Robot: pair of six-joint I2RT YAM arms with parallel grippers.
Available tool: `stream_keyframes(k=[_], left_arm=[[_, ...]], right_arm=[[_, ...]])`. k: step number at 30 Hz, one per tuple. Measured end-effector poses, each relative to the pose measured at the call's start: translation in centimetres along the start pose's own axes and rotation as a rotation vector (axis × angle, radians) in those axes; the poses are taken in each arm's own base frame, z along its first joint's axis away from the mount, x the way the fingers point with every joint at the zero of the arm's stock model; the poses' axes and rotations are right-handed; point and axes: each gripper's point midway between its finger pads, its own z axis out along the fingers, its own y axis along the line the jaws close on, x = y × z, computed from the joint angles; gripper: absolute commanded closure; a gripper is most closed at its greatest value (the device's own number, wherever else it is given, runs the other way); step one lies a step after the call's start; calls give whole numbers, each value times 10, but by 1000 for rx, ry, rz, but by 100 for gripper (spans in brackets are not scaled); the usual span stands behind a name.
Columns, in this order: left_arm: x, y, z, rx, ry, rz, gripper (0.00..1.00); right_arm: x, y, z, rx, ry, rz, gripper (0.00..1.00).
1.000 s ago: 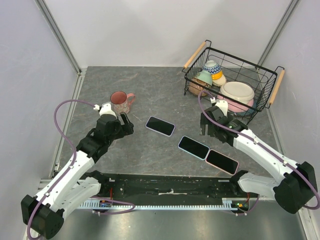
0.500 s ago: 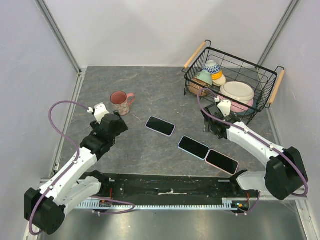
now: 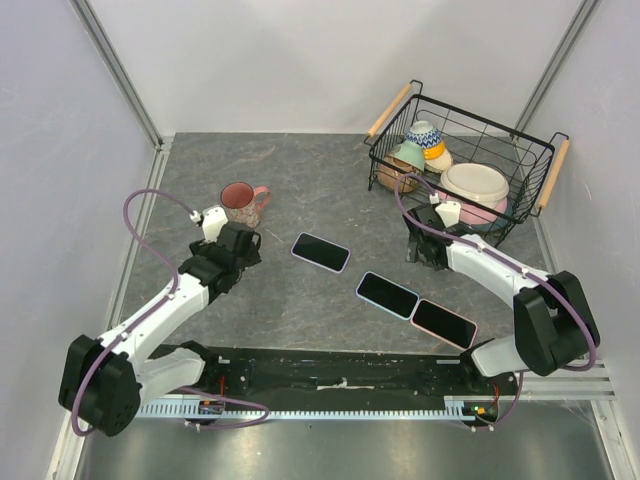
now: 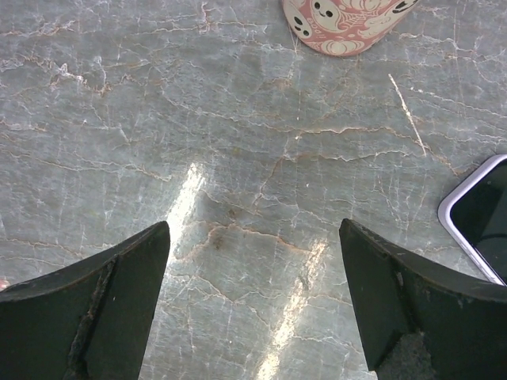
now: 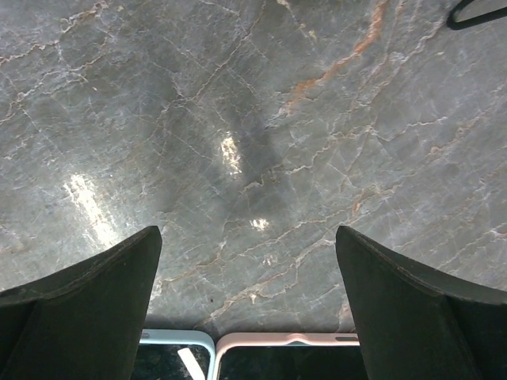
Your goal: Put the phone into the phone case
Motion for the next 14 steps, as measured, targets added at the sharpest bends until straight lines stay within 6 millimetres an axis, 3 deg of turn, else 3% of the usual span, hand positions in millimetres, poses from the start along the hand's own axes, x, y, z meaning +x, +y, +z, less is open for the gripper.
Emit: stream_keyframes(k=[10, 14], left_arm=[[-6, -10, 7, 10, 4, 86, 4], [-12, -18, 7, 58, -28, 106, 5]], right_arm=[[-12, 8, 8, -51, -14, 40, 2], [-25, 0, 1, -55, -113, 94, 2]])
